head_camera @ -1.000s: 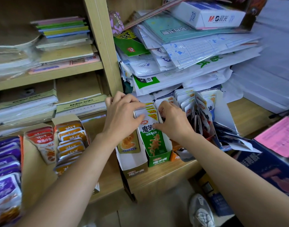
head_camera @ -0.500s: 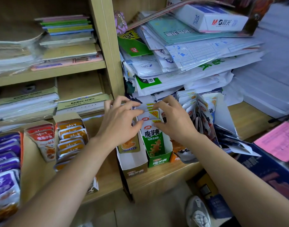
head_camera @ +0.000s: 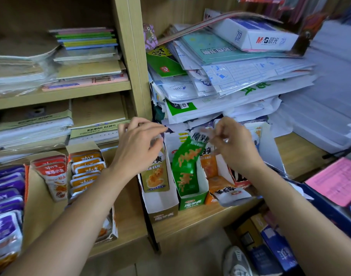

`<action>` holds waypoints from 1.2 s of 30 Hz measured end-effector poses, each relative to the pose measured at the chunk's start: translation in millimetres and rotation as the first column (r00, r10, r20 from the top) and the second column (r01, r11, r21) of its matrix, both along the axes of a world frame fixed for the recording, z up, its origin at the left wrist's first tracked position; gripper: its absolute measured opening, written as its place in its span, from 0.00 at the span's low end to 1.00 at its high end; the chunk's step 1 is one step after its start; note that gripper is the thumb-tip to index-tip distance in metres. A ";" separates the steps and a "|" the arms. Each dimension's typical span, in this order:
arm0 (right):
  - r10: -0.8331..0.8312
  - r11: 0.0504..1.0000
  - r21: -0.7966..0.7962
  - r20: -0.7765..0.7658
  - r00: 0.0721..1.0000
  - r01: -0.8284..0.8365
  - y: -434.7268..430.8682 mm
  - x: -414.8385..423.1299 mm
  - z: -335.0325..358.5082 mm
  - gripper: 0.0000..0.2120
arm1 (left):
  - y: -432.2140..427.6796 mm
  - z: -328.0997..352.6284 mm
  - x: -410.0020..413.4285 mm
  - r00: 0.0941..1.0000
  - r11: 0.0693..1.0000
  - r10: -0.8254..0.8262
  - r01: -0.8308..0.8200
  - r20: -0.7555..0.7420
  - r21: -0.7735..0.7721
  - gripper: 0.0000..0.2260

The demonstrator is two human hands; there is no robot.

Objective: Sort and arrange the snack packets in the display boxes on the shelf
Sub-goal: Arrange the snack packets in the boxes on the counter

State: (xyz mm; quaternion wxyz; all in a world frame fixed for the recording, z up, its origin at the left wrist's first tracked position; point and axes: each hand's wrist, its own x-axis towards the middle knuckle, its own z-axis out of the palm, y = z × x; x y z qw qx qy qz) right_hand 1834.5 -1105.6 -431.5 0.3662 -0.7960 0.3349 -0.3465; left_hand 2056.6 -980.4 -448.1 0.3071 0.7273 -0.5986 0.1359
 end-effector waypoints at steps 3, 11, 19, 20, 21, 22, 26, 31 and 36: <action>-0.159 0.981 0.141 0.216 0.963 0.130 -4.0 -5.7 14.0 0.15 | 0.3 -1.1 -4.5 0.998 0.996 -0.018 0.014 0.055 0.086 0.17; -0.246 0.964 0.197 0.418 0.875 0.177 -6.9 4.9 22.3 0.09 | -3.6 -4.2 -33.2 0.983 0.963 -0.003 -0.047 0.185 0.265 0.23; -0.124 0.991 0.078 0.297 0.947 0.106 -8.6 16.9 6.9 0.06 | -7.4 -7.8 -37.8 0.992 0.993 0.032 -0.045 0.120 0.106 0.11; -0.091 0.995 0.070 0.274 0.957 0.075 -8.9 16.6 7.1 0.07 | -6.9 -8.6 -37.8 0.993 0.996 0.027 -0.037 0.114 0.087 0.11; -0.055 0.997 0.065 0.245 0.968 0.040 -9.7 16.6 7.3 0.08 | -6.3 -9.2 -38.0 0.994 0.997 0.024 -0.032 0.108 0.071 0.10; -0.014 0.998 0.062 0.218 0.976 0.000 -11.1 16.7 7.3 0.11 | -5.8 -9.5 -38.4 0.995 0.998 0.024 -0.030 0.101 0.062 0.09; 0.090 0.996 -0.031 0.128 0.988 -0.087 -11.9 16.9 18.2 0.17 | -4.3 -9.9 -41.2 0.994 0.998 0.031 -0.037 0.100 0.050 0.07; 0.105 0.989 -0.086 -0.149 0.983 -0.118 -13.0 25.0 27.6 0.18 | -4.3 -11.2 -43.2 0.994 0.999 0.033 -0.037 0.103 0.031 0.07; 0.090 0.976 -0.159 -0.325 0.941 -0.148 -17.3 50.4 3.3 0.19 | -5.2 -15.6 -41.5 0.996 1.000 0.022 -0.022 0.085 -0.005 0.06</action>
